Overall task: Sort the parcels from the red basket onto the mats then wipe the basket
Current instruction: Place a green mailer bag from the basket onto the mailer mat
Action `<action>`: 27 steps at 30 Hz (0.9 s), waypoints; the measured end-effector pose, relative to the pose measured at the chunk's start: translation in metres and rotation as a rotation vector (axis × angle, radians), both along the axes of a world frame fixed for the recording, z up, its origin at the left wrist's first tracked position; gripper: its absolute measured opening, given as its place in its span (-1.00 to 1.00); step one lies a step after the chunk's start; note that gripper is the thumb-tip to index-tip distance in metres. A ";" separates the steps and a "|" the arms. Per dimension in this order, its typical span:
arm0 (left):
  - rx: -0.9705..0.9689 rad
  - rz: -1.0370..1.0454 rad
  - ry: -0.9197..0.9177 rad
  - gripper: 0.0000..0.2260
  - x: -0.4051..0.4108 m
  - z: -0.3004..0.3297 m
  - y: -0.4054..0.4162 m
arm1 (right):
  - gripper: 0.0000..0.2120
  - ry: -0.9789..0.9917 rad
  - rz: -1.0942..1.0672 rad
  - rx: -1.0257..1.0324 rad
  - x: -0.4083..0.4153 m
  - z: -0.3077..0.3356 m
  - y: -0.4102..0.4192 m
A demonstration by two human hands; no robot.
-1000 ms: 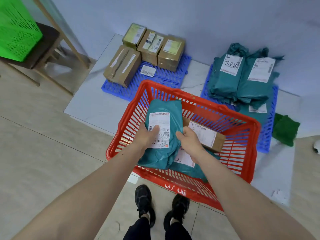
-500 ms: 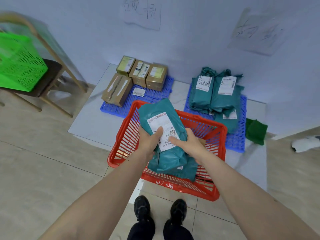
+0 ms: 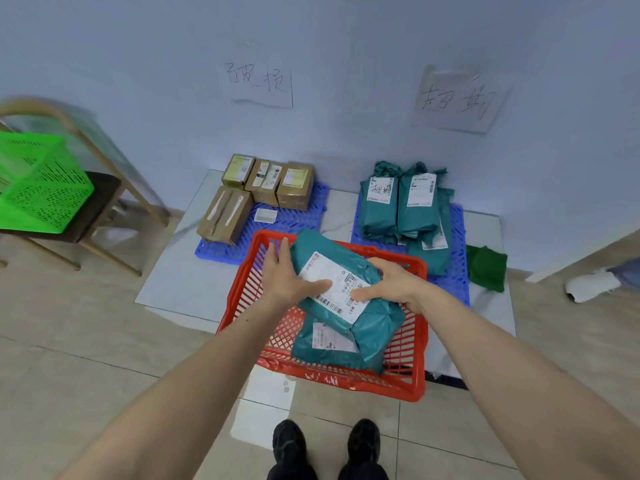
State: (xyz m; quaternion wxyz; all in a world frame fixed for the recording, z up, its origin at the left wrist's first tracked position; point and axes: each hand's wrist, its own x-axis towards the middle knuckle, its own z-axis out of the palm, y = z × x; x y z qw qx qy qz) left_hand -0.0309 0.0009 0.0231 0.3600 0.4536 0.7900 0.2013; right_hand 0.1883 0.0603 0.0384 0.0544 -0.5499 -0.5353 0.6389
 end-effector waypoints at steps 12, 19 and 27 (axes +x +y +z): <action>-0.232 -0.566 -0.061 -0.33 0.009 0.034 0.012 | -0.34 -0.239 0.527 0.029 0.003 0.046 0.024; -0.338 -0.468 -0.333 -0.58 0.011 0.041 0.007 | -0.20 -0.277 0.496 0.076 -0.002 0.053 0.039; -0.204 0.036 -0.644 -0.52 0.004 0.026 0.002 | 0.00 -0.370 0.007 0.486 0.000 0.037 0.041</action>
